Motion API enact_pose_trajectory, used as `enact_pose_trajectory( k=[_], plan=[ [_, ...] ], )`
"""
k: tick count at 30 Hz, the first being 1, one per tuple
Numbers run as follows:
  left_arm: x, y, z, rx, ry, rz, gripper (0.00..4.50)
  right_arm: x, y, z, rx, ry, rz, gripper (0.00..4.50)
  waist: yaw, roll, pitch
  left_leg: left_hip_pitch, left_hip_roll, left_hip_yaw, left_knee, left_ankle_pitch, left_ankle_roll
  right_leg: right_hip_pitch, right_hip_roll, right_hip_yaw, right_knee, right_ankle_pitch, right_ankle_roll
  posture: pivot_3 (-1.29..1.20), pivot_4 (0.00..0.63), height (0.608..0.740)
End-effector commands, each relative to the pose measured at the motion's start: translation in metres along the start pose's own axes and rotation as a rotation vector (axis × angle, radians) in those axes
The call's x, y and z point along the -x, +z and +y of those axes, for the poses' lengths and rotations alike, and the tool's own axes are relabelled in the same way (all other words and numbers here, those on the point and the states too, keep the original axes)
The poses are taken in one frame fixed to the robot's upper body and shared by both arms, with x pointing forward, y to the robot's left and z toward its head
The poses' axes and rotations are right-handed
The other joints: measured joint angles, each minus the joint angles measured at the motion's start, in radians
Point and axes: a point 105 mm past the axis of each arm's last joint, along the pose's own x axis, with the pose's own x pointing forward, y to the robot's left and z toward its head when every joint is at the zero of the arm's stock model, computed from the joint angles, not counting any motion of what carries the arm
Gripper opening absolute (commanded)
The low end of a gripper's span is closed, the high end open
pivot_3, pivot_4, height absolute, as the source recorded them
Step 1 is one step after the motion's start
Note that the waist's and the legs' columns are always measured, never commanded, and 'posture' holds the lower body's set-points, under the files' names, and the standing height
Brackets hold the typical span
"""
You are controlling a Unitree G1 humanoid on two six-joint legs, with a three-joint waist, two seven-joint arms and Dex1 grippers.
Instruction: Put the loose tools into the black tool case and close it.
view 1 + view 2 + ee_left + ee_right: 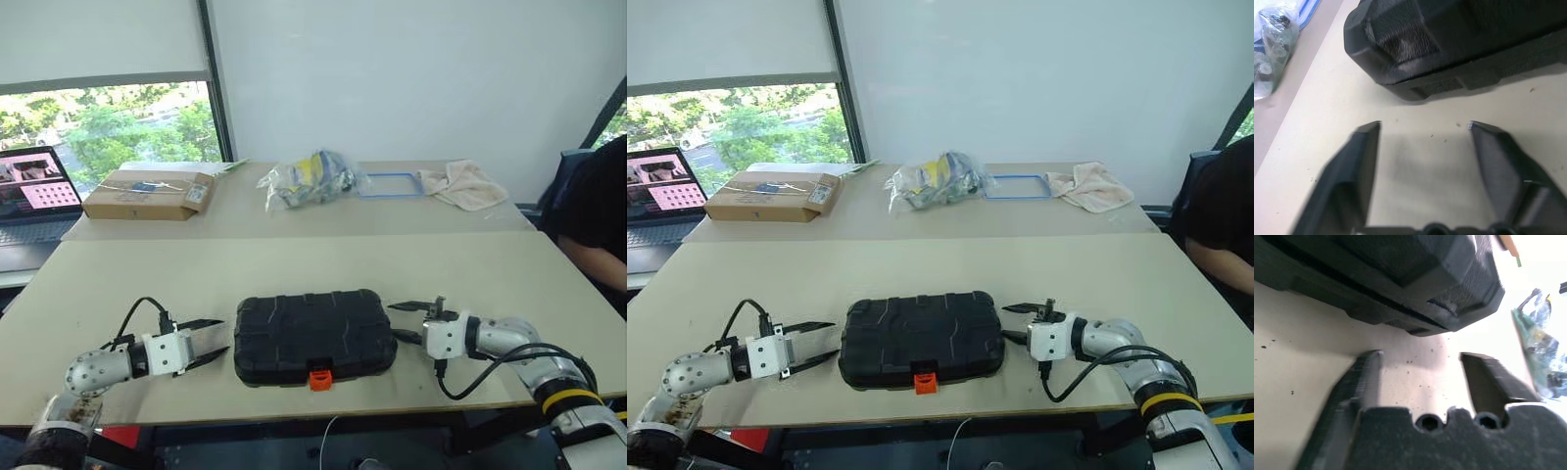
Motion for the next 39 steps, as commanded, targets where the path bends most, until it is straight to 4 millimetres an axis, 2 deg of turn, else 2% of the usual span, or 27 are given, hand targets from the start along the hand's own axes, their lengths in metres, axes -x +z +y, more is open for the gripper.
enact_pose_trajectory(
  k=[1,3,6,7,8,9,10,14,15,17,19,22,29,39],
  plan=[
    [0.004,-0.005,0.015,0.156,0.076,0.007,3.65,0.015,0.003,0.009,-0.047,0.030,-0.005,4.13,0.003,0.000,0.000,0.000,0.000,0.000,0.000,0.000,0.000,0.000,0.000,0.000,0.000,0.000,0.000,0.00,0.150,0.740],
    [-0.001,0.000,0.030,0.232,0.113,-0.021,3.65,0.029,0.001,0.008,-0.150,0.002,0.025,3.78,0.013,0.000,0.000,-0.001,0.000,0.000,0.000,0.000,0.000,0.000,0.000,-0.001,-0.001,0.000,0.000,0.00,0.150,0.740],
    [-0.009,0.009,0.049,0.308,0.142,-0.050,2.82,0.048,0.007,0.020,-0.297,0.047,0.039,2.76,0.034,0.000,0.000,-0.003,0.000,-0.001,0.001,0.000,0.001,0.000,0.000,-0.003,-0.001,0.000,0.000,0.00,0.150,0.740],
    [-0.012,0.011,0.057,0.327,0.155,-0.053,2.59,0.052,0.011,0.025,-0.347,0.061,0.036,2.58,0.044,0.000,0.000,-0.003,0.000,-0.001,0.001,-0.001,0.001,0.000,0.000,-0.003,-0.001,0.000,0.000,0.00,0.150,0.740],
    [-0.017,0.012,0.064,0.344,0.165,-0.053,2.11,0.056,0.018,0.030,-0.377,0.082,0.027,2.14,0.047,-0.001,0.000,-0.004,-0.001,-0.002,0.001,-0.001,0.001,0.000,-0.001,-0.003,-0.002,0.000,0.001,0.00,0.150,0.740],
    [-0.021,0.014,0.071,0.361,0.171,-0.056,1.92,0.058,0.025,0.036,-0.408,0.107,0.020,1.98,0.052,-0.001,0.000,-0.003,0.000,-0.002,0.001,-0.001,0.001,0.000,-0.001,-0.003,-0.002,0.000,0.001,0.00,0.150,0.740],
    [-0.027,0.015,0.076,0.371,0.178,-0.053,1.40,0.058,0.033,0.044,-0.443,0.139,0.014,1.41,0.054,-0.001,0.000,-0.004,-0.001,-0.002,0.002,-0.001,0.001,0.001,-0.001,-0.003,-0.002,0.000,0.001,0.00,0.150,0.740],
    [-0.049,0.019,0.083,0.393,0.151,-0.044,0.10,0.050,0.057,0.062,-0.502,0.199,-0.004,0.22,0.046,-0.001,0.000,-0.003,-0.001,-0.002,0.002,-0.001,0.001,0.001,0.000,-0.003,-0.002,0.000,0.001,0.00,0.150,0.740],
    [-0.054,0.019,0.083,0.396,0.143,-0.042,0.00,0.048,0.062,0.065,-0.511,0.206,-0.004,0.02,0.044,-0.001,0.000,-0.002,-0.001,-0.001,0.002,-0.001,0.001,0.001,0.001,-0.002,-0.002,0.000,0.001,0.00,0.150,0.740],
    [-0.072,0.022,0.076,0.394,0.067,-0.038,0.00,0.034,0.072,0.075,-0.561,0.226,0.011,0.02,0.044,-0.002,0.000,-0.002,-0.001,-0.001,0.002,-0.001,0.001,0.001,0.001,-0.001,-0.002,0.000,0.001,0.00,0.150,0.740],
    [-0.085,0.025,0.068,0.400,-0.001,-0.031,0.00,0.023,0.073,0.083,-0.587,0.238,0.054,0.02,0.045,-0.004,0.000,-0.003,0.000,-0.001,0.003,0.000,0.000,0.001,0.002,-0.002,-0.002,0.000,0.001,0.00,0.150,0.740],
    [-0.091,0.028,0.057,0.411,-0.080,-0.038,0.00,0.009,0.068,0.078,-0.603,0.188,0.098,0.02,0.039,-0.008,0.000,-0.003,0.000,-0.001,0.004,0.000,0.000,0.001,0.003,-0.001,-0.002,0.000,0.001,0.00,0.150,0.740],
    [-0.077,0.029,0.035,0.497,-0.187,-0.050,0.00,-0.014,0.050,0.046,-0.558,0.064,0.130,0.02,0.023,-0.011,0.000,-0.002,0.001,-0.001,0.005,-0.003,0.004,0.001,0.004,0.001,-0.001,0.000,0.001,0.00,0.150,0.740],
    [-0.054,0.032,0.032,0.623,-0.052,-0.076,0.00,-0.036,0.014,0.002,-0.503,-0.058,0.152,0.02,0.027,-0.011,0.000,-0.002,0.000,-0.001,0.005,0.001,-0.001,0.000,0.002,0.001,0.000,0.002,0.000,0.00,0.150,0.740]
  ],
)
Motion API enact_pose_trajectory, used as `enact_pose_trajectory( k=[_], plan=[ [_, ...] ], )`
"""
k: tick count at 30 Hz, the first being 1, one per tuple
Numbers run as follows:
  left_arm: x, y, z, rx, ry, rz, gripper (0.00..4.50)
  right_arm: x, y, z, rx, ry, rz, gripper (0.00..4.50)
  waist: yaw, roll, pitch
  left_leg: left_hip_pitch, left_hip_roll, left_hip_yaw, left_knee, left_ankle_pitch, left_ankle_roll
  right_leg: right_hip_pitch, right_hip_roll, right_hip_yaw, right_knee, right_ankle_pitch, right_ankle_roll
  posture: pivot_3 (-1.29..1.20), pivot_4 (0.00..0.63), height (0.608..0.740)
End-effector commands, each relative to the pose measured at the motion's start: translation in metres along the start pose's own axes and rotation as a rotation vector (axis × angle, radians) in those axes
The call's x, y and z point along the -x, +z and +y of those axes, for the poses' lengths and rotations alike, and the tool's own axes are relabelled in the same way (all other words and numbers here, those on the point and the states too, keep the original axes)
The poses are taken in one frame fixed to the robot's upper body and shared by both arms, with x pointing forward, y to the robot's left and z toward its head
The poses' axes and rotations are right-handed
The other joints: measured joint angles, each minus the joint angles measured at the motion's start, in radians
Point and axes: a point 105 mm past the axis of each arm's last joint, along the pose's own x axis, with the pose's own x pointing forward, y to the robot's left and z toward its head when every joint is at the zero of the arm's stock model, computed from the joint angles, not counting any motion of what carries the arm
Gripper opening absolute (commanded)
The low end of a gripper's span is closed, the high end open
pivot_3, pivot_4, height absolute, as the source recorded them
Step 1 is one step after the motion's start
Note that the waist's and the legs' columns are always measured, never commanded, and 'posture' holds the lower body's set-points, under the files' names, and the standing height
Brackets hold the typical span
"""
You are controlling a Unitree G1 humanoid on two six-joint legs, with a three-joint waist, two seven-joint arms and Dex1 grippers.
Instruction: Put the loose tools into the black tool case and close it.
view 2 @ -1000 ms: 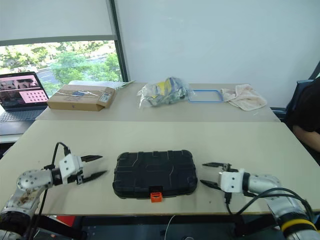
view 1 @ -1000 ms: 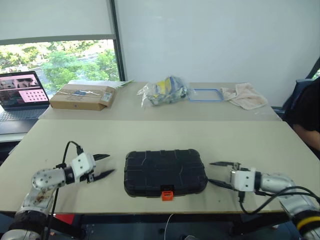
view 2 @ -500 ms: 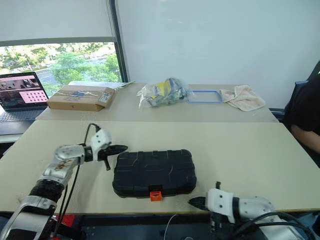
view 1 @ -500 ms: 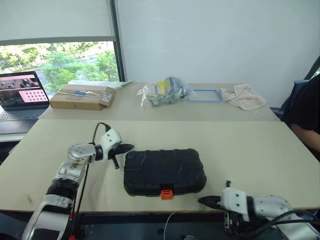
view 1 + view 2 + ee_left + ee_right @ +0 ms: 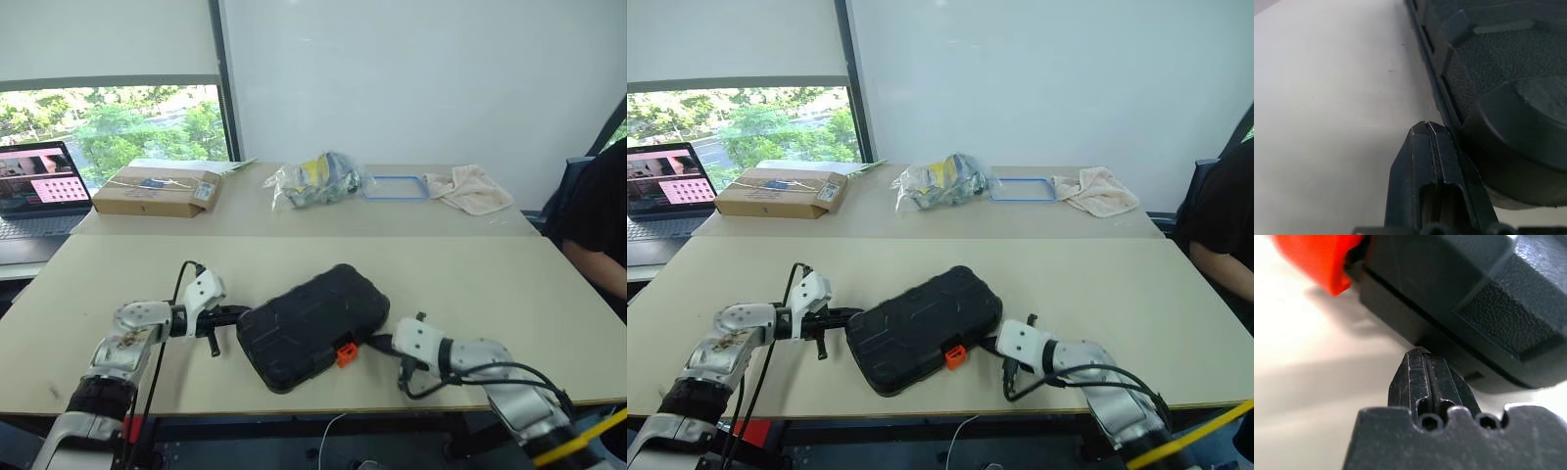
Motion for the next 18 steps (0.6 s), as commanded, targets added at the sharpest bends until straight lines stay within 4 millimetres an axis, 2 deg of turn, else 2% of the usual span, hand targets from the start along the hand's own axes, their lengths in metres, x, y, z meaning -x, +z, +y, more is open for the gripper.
enact_pose_trajectory(
  k=[1,5,8,11,15,18],
  plan=[
    [0.005,0.019,-0.001,0.012,0.029,-0.082,0.00,0.001,-0.005,-0.023,0.008,-0.088,0.002,0.02,0.001,0.000,0.000,0.000,0.000,0.000,0.000,0.000,0.000,0.000,0.000,0.000,0.000,0.000,0.000,0.00,0.150,0.740],
    [0.010,0.045,0.004,0.035,0.037,-0.197,0.00,0.009,-0.008,-0.020,-0.042,-0.069,-0.004,0.02,0.007,0.000,0.000,-0.001,0.000,-0.001,-0.001,0.000,0.000,0.000,0.000,-0.001,0.000,0.000,0.000,0.00,0.150,0.740],
    [0.007,0.070,0.006,0.012,-0.002,-0.260,0.00,0.018,-0.002,0.004,-0.138,-0.003,-0.029,0.02,0.021,0.000,0.000,-0.002,-0.001,-0.003,-0.001,0.000,0.000,-0.001,-0.001,-0.003,-0.001,0.000,0.000,0.00,0.150,0.740],
    [-0.006,0.085,0.004,-0.032,-0.061,-0.254,0.00,0.022,0.008,0.032,-0.241,0.041,-0.048,0.02,0.025,0.001,0.000,-0.004,-0.001,-0.005,-0.002,0.000,0.000,0.000,0.000,-0.006,-0.001,0.000,0.000,0.00,0.150,0.740],
    [-0.037,0.091,-0.002,-0.095,-0.147,-0.176,0.00,0.018,0.013,0.071,-0.375,0.081,-0.020,0.02,0.024,0.002,-0.001,-0.006,-0.002,-0.007,-0.002,0.000,0.000,0.000,0.001,-0.007,-0.001,-0.001,0.001,0.00,0.150,0.740],
    [-0.047,0.090,-0.005,-0.115,-0.182,-0.150,0.00,0.015,0.014,0.078,-0.391,0.077,0.000,0.02,0.011,0.002,-0.001,-0.005,-0.002,-0.006,-0.002,-0.001,0.000,0.001,0.003,-0.005,-0.002,-0.001,0.001,0.00,0.150,0.740]
  ],
)
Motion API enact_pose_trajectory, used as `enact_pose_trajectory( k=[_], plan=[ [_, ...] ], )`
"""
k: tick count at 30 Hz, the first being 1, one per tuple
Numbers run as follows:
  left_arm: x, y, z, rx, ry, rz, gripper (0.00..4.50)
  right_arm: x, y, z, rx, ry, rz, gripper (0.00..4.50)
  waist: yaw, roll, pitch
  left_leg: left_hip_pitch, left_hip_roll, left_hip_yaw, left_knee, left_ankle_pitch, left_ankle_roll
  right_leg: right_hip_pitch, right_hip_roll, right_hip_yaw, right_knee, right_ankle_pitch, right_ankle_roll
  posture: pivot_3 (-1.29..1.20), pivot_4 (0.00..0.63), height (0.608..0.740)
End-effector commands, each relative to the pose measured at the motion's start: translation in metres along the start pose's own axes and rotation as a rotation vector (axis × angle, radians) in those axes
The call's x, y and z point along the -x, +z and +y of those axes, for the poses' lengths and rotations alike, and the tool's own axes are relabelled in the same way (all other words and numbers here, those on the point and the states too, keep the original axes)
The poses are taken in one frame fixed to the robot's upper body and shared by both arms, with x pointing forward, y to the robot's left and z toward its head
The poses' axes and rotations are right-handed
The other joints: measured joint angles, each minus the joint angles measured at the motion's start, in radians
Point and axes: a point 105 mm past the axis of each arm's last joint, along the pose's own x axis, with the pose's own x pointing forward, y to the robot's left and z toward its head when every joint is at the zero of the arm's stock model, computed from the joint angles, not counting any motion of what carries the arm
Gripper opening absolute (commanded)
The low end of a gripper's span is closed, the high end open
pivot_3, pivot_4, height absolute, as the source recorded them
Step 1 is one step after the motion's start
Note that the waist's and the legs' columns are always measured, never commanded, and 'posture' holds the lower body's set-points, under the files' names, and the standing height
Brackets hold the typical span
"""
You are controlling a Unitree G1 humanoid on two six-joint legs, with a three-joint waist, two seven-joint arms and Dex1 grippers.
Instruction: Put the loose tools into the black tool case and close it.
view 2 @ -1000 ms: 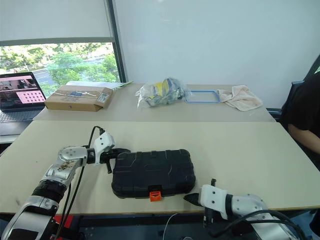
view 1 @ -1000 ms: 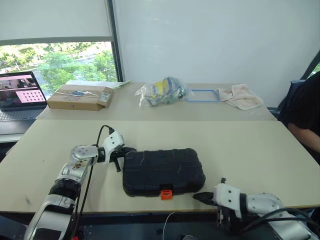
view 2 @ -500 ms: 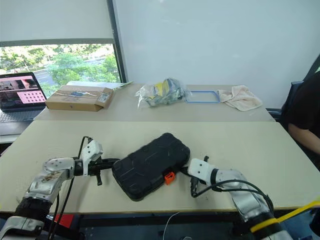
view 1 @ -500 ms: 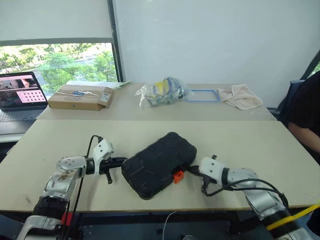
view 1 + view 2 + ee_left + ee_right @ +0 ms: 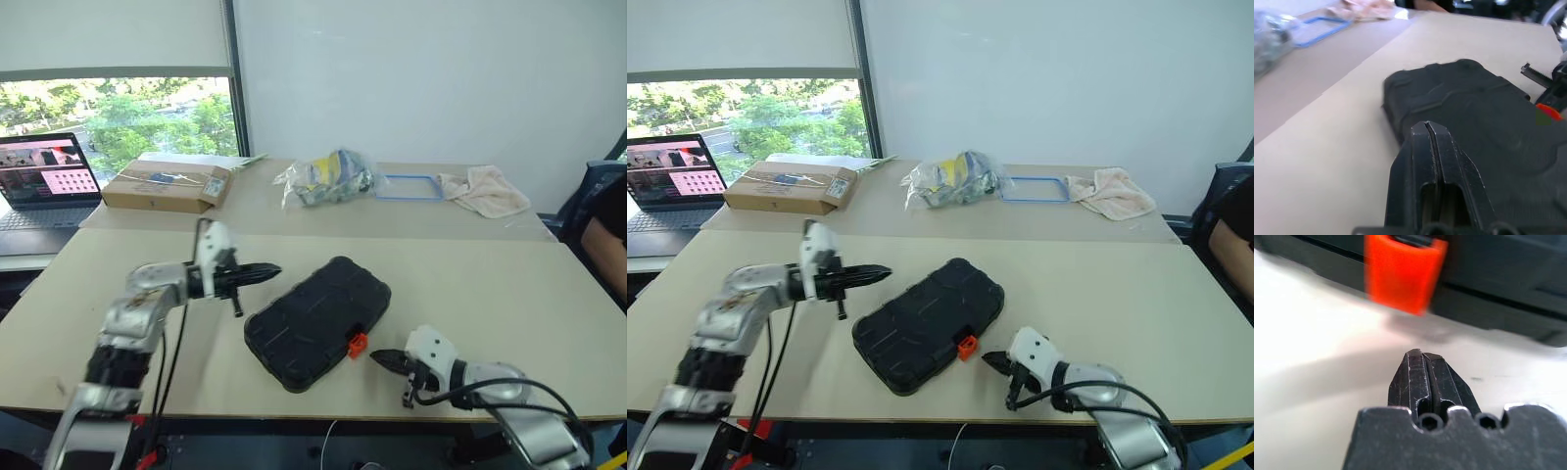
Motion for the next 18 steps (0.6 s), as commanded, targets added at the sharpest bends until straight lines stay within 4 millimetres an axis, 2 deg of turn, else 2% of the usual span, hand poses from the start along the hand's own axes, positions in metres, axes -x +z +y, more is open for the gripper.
enact_pose_trajectory(
  k=[1,8,11,18],
  plan=[
    [-0.009,-0.002,-0.002,-0.043,-0.042,0.036,0.00,-0.008,-0.008,0.017,-0.060,0.034,0.045,0.02,-0.009,0.000,0.000,0.000,0.000,0.000,0.000,0.000,0.000,0.000,0.000,0.000,0.000,0.000,0.000,0.00,0.150,0.740],
    [-0.025,-0.024,-0.007,-0.038,-0.079,0.139,0.00,-0.024,-0.011,0.011,-0.101,-0.038,0.034,0.02,-0.017,-0.001,0.000,0.006,0.001,0.000,0.000,-0.001,0.002,0.003,0.001,0.003,0.000,-0.002,0.000,0.00,0.150,0.740],
    [-0.027,-0.025,-0.008,-0.034,-0.083,0.146,0.00,-0.027,-0.011,0.013,-0.108,-0.041,0.017,0.02,-0.017,-0.001,0.000,0.006,0.002,0.000,0.001,-0.003,0.006,0.002,0.001,0.004,0.001,-0.004,0.004,0.00,0.150,0.740],
    [-0.028,-0.031,-0.005,-0.011,-0.071,0.168,0.00,-0.042,-0.010,0.009,-0.167,-0.092,-0.073,0.02,-0.019,-0.004,-0.004,0.008,0.003,-0.001,0.001,-0.001,0.002,0.002,0.003,0.004,0.004,-0.002,0.001,0.00,0.150,0.740]
  ],
)
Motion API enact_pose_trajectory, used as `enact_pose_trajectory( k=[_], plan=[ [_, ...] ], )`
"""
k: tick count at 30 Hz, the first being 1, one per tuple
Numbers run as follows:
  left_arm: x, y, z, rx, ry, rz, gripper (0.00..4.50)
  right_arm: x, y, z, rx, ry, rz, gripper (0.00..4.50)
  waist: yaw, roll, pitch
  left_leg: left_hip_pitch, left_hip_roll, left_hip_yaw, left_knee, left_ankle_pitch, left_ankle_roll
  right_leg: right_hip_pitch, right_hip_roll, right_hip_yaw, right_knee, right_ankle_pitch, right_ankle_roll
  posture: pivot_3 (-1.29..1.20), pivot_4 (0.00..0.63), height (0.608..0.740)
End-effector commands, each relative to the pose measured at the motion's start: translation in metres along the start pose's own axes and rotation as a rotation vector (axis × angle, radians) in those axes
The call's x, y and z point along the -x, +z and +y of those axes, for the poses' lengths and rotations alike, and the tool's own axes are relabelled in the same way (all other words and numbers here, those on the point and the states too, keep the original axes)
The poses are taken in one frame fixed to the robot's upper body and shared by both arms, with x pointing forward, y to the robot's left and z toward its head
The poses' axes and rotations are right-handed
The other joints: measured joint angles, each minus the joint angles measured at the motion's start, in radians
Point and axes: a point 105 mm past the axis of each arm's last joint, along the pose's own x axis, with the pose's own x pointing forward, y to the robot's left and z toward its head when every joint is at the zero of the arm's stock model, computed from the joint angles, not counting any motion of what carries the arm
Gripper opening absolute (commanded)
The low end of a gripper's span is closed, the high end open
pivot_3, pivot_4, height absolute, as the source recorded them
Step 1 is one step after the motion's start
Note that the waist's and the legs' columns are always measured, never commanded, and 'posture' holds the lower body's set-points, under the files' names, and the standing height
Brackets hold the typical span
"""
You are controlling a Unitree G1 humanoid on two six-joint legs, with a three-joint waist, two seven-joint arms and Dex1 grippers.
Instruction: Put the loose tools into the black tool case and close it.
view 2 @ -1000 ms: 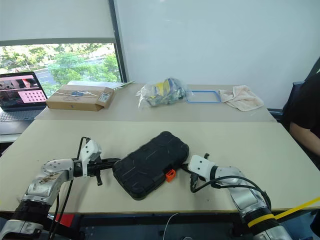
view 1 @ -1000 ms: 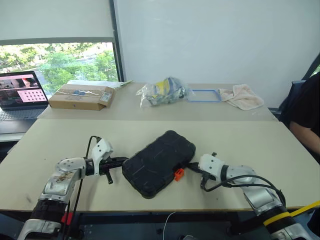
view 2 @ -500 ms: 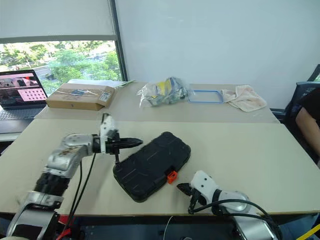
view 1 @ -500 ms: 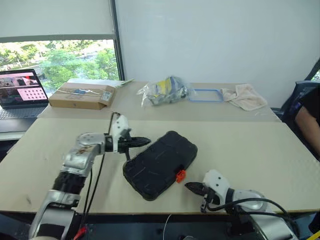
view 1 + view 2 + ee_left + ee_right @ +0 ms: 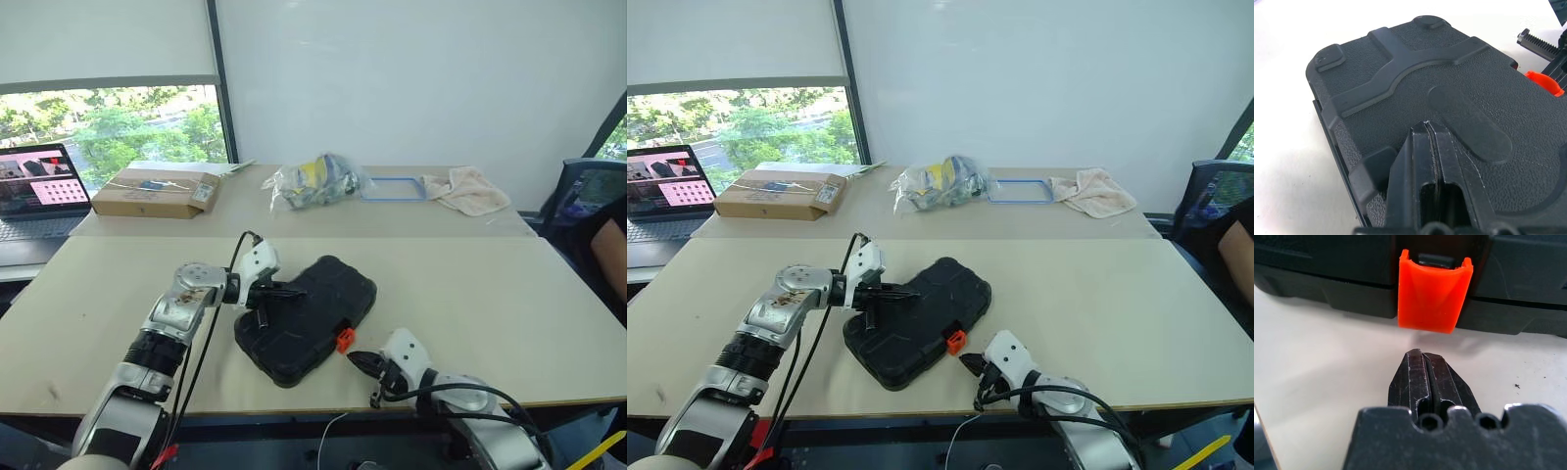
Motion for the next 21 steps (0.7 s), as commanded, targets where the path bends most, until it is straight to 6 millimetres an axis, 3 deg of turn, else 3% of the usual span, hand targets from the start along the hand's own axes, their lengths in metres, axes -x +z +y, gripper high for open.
enact_pose_trajectory(
  k=[1,6,11,21],
  plan=[
    [-0.004,-0.007,0.000,0.017,-0.006,0.038,0.00,-0.012,-0.015,0.005,-0.059,-0.011,-0.007,0.02,-0.002,-0.005,-0.003,0.000,0.000,0.000,0.000,0.000,0.000,0.000,0.001,0.000,0.000,0.000,0.000,0.00,0.150,0.740],
    [-0.001,-0.015,0.001,0.028,-0.003,0.069,0.00,-0.015,-0.011,0.000,-0.058,-0.041,-0.065,0.02,-0.006,-0.012,-0.008,0.006,0.001,0.000,0.000,0.001,-0.001,0.002,0.002,0.002,0.004,-0.002,0.001,0.00,0.150,0.740],
    [0.000,-0.019,0.001,0.029,-0.001,0.078,0.00,-0.011,-0.002,0.000,-0.030,-0.033,-0.132,0.02,-0.003,-0.012,-0.008,0.013,0.007,0.000,-0.001,0.002,-0.002,0.006,0.005,0.003,0.005,-0.002,0.001,0.00,0.150,0.740],
    [-0.003,-0.022,-0.001,0.041,-0.002,0.075,0.00,-0.009,0.021,0.003,0.019,0.015,-0.249,0.02,0.005,-0.009,-0.008,0.011,0.014,0.000,-0.002,0.001,-0.004,0.003,0.012,0.003,0.006,-0.005,-0.006,0.00,0.150,0.740]
  ],
)
